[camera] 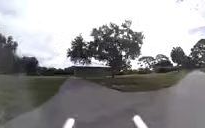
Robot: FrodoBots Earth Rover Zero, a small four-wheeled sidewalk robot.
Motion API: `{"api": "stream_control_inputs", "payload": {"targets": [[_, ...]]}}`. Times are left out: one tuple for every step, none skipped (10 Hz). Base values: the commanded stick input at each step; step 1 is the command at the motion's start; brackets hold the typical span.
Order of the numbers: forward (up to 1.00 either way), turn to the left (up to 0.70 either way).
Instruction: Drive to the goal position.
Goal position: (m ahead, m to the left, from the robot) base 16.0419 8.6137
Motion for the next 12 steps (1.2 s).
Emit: {"api": "stream_control_inputs", "payload": {"targets": [[0.69, 0.03], [0.69, 0.30], [0.69, 0.32], [0.69, 0.34], [0.69, 0.34], [0.69, 0.32], [0.69, 0.24], [0.69, 0.13], [0.69, 0.03], [0.69, 0.03], [0.69, 0.03], [0.69, 0.03]]}}
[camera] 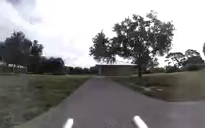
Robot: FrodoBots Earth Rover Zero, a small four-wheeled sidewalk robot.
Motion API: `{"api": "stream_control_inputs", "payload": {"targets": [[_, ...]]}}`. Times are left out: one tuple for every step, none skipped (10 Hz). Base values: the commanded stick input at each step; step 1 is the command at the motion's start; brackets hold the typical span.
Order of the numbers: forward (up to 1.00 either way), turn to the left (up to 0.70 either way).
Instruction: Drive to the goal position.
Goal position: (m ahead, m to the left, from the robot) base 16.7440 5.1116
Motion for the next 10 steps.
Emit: {"api": "stream_control_inputs", "payload": {"targets": [[0.69, 0.04], [0.69, 0.17], [0.69, 0.32], [0.69, 0.27], [0.69, 0.08], [0.69, 0.03], [0.69, 0.03], [0.69, 0.03], [0.69, 0.03], [0.69, 0.03]]}}
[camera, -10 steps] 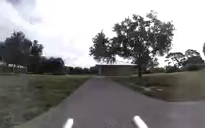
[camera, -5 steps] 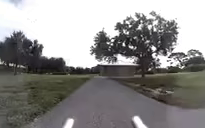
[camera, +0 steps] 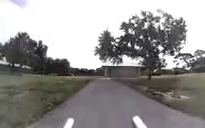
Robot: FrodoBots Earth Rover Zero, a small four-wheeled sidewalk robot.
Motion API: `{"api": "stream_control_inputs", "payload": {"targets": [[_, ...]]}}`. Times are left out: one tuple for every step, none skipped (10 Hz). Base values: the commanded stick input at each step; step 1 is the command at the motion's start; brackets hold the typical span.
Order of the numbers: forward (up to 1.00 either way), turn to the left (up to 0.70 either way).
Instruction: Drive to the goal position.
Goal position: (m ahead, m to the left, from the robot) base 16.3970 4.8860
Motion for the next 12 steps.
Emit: {"api": "stream_control_inputs", "payload": {"targets": [[0.69, 0.03], [0.69, 0.03], [0.69, 0.03], [0.69, 0.03], [0.69, 0.03], [0.69, 0.03], [0.69, 0.03], [0.69, 0.03], [0.69, 0.03], [0.69, 0.03], [0.69, 0.03], [0.69, 0.03]]}}
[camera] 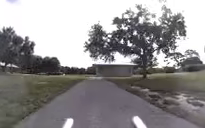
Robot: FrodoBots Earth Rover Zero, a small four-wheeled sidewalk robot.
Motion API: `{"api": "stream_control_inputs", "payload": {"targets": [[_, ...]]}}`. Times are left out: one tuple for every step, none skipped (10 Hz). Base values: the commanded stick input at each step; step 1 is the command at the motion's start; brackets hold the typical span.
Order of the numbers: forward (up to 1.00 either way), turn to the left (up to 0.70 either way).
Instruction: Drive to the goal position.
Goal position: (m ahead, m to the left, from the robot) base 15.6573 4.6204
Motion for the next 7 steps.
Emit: {"api": "stream_control_inputs", "payload": {"targets": [[0.69, 0.03], [0.69, 0.03], [0.69, 0.03], [0.69, 0.03], [0.69, 0.03], [0.69, 0.03], [0.69, 0.06]]}}
